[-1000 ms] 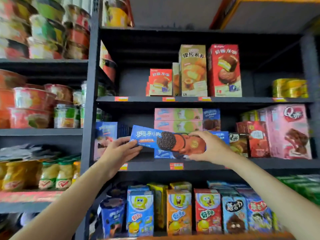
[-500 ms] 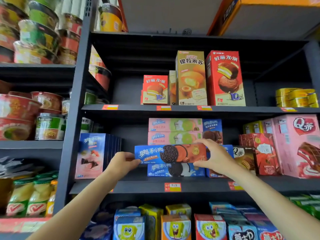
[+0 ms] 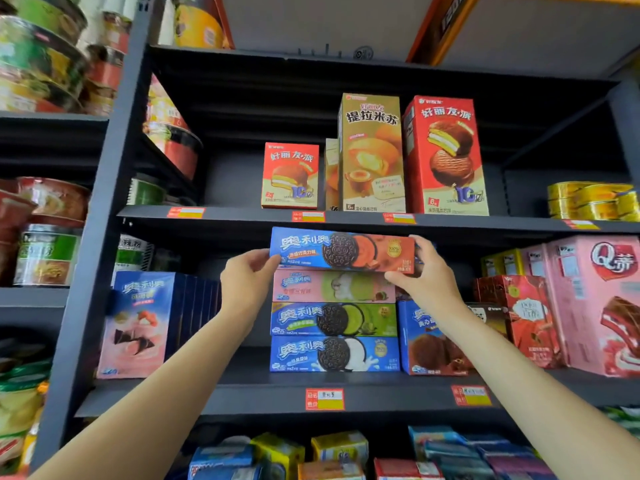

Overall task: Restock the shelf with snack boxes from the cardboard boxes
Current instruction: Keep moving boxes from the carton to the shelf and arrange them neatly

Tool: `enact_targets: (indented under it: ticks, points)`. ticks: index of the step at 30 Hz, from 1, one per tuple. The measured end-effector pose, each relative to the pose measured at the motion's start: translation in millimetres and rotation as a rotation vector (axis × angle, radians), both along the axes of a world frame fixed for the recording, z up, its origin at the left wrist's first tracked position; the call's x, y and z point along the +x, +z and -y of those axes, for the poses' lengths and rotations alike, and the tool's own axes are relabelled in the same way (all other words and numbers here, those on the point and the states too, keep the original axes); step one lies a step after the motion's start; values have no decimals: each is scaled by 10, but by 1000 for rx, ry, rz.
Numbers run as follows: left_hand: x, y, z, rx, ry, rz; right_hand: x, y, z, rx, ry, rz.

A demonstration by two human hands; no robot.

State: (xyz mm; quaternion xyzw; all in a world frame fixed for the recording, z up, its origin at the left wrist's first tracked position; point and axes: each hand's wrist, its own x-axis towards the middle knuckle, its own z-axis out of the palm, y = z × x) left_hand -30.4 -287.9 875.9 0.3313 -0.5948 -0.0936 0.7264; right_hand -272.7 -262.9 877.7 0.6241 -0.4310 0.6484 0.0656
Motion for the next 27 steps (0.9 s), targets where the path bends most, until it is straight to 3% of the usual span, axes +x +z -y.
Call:
enact_targets:
  ticks: [6, 15, 27]
  points:
    - [-33, 54, 104, 67, 79, 27, 33, 111, 124, 11, -77, -121]
    - [-48, 124, 186, 123, 153, 95, 19, 98, 309, 77, -120, -142]
    - [-65, 141, 317, 198, 79, 40, 51, 165, 377, 145, -161, -141]
